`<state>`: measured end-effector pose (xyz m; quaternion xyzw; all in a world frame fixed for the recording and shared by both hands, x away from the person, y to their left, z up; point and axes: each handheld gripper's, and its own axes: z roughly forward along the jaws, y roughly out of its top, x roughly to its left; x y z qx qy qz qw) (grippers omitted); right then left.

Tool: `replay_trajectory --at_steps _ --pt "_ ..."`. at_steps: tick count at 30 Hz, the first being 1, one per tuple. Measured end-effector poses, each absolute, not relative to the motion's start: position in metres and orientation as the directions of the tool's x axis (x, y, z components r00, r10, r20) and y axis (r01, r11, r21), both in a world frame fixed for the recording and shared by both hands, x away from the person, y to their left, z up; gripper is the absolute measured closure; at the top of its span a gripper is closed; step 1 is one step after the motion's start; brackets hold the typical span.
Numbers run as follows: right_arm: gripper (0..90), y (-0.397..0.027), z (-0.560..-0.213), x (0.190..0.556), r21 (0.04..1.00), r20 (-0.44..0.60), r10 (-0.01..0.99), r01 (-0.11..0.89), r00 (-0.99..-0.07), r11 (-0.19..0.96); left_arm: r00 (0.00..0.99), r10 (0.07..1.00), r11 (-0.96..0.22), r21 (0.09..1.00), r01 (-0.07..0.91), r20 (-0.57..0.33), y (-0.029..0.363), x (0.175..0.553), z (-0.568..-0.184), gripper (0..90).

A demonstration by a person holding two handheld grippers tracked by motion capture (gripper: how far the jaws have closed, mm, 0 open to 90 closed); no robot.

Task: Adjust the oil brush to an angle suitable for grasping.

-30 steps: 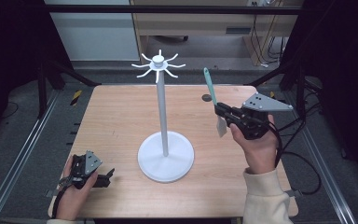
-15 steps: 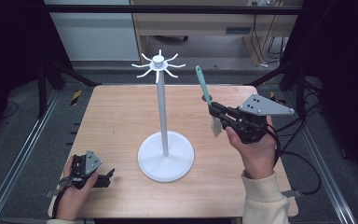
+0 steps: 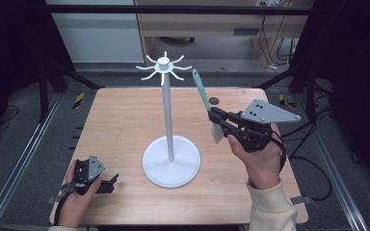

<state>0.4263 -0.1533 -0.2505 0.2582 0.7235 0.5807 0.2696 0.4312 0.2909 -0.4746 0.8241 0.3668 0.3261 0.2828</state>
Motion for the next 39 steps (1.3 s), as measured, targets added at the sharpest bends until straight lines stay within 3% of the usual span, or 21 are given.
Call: replay_trajectory --at_steps 39 --pt "82.5 -0.139 -0.248 0.420 0.975 -0.111 0.651 0.044 -0.751 0.217 0.522 0.786 -0.575 0.702 0.420 0.331 0.290 0.431 -0.475 2.4"
